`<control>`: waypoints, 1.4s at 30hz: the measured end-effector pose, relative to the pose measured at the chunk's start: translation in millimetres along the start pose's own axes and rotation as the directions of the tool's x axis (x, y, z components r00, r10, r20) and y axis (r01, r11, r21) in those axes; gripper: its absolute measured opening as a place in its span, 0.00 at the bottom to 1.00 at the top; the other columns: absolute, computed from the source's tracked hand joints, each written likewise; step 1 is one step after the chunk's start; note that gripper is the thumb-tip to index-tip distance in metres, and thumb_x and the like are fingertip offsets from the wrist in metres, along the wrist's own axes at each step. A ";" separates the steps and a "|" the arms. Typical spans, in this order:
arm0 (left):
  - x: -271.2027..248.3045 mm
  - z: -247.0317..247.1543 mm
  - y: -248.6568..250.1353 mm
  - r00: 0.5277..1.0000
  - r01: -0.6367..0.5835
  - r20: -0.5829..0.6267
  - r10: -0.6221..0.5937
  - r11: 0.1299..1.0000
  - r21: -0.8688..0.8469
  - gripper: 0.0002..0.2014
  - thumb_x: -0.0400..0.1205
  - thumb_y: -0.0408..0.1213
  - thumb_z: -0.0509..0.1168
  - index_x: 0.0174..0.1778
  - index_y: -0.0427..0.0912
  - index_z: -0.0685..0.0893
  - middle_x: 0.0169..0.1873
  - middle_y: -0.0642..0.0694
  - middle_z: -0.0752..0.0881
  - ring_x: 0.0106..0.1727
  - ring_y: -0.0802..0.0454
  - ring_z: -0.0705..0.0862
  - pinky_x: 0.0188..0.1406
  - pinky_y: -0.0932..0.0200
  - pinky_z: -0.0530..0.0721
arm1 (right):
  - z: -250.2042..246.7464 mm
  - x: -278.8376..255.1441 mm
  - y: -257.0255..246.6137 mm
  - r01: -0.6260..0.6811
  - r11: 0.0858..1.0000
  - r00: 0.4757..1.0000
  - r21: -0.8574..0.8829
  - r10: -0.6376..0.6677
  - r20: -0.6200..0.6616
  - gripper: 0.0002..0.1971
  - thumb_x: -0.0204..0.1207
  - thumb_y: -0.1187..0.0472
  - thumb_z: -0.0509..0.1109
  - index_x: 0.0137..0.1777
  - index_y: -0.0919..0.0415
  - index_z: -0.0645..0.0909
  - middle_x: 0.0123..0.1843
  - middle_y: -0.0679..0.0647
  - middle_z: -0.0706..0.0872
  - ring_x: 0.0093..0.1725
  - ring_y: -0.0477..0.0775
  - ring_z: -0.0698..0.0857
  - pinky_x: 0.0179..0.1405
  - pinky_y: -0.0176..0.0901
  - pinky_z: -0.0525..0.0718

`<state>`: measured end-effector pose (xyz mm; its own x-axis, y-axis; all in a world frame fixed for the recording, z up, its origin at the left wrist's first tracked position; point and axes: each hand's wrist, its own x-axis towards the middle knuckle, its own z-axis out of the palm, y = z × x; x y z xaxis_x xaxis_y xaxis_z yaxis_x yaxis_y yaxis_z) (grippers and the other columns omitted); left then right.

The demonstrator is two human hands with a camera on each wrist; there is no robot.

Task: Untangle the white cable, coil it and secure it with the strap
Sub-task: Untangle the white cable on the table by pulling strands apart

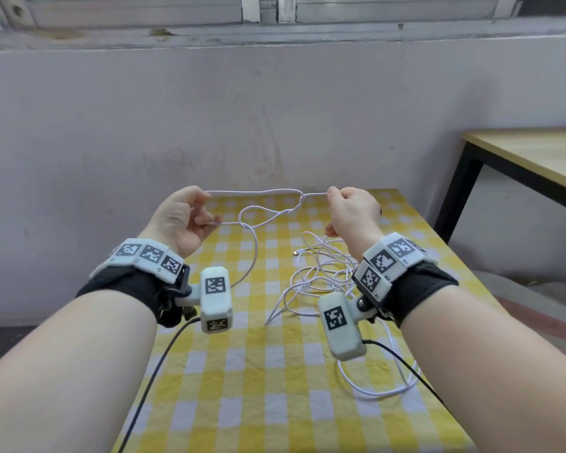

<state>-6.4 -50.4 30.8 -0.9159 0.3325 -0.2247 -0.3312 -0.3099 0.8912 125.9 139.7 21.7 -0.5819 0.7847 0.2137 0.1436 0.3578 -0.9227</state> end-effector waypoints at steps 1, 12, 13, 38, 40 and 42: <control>0.7 -3.1 0.0 1.000 -0.009 -0.004 0.010 0.998 0.063 0.14 0.76 0.28 0.61 0.27 0.44 0.68 0.12 0.52 0.64 0.14 0.57 0.59 0.18 0.68 0.72 | -0.5 0.4 1.5 -0.006 1.000 1.000 0.002 0.006 -0.016 0.22 0.81 0.56 0.58 0.23 0.58 0.66 0.18 0.51 0.71 0.33 0.67 0.89 0.46 0.60 0.87; 12.6 -27.5 -25.3 0.962 -0.263 0.270 -0.033 -0.369 0.892 0.11 0.79 0.49 0.66 0.38 0.45 0.86 0.34 0.49 0.85 0.40 0.49 0.82 0.40 0.59 0.76 | 1.4 -0.7 11.0 -0.091 0.974 0.992 0.207 0.106 -0.065 0.19 0.82 0.56 0.58 0.29 0.58 0.74 0.26 0.54 0.84 0.33 0.60 0.87 0.48 0.64 0.87; 12.5 -27.2 -26.0 0.973 -0.221 0.226 -0.042 -0.436 0.872 0.12 0.80 0.48 0.65 0.43 0.43 0.87 0.35 0.47 0.85 0.41 0.48 0.81 0.41 0.58 0.78 | 2.1 -1.3 11.7 -0.086 0.973 0.993 0.214 0.101 -0.059 0.19 0.82 0.56 0.58 0.29 0.58 0.74 0.28 0.55 0.84 0.33 0.60 0.87 0.48 0.64 0.87; 11.7 -3.0 -34.4 0.982 -0.107 0.145 -0.120 0.278 0.955 0.13 0.81 0.36 0.66 0.60 0.36 0.81 0.51 0.40 0.85 0.42 0.47 0.87 0.44 0.52 0.89 | -0.6 -2.0 21.8 -0.065 0.988 0.965 0.140 0.026 0.260 0.18 0.84 0.54 0.59 0.32 0.57 0.76 0.35 0.56 0.88 0.39 0.56 0.87 0.48 0.46 0.86; 13.1 8.9 -45.0 0.970 -0.178 0.225 -0.094 0.356 0.917 0.15 0.81 0.31 0.65 0.64 0.36 0.79 0.57 0.40 0.83 0.38 0.49 0.86 0.39 0.57 0.89 | -3.9 -2.0 21.5 -0.072 0.984 0.958 0.161 0.023 0.287 0.18 0.85 0.55 0.58 0.32 0.58 0.75 0.37 0.58 0.88 0.38 0.54 0.86 0.36 0.34 0.85; 15.6 17.8 -56.1 0.951 -0.208 0.280 -0.129 0.402 0.892 0.20 0.82 0.28 0.63 0.71 0.36 0.74 0.63 0.41 0.79 0.37 0.50 0.86 0.35 0.62 0.88 | -6.4 -2.8 20.4 -0.072 0.981 0.952 0.178 0.014 0.306 0.18 0.85 0.56 0.58 0.32 0.59 0.74 0.39 0.61 0.88 0.35 0.51 0.86 0.27 0.26 0.81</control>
<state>1.9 -12.0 -15.7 -0.7651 0.6057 -0.2185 0.2592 0.6003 0.7566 135.5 148.1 4.4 -0.7970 0.5968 0.0924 0.0402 0.2050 -0.9779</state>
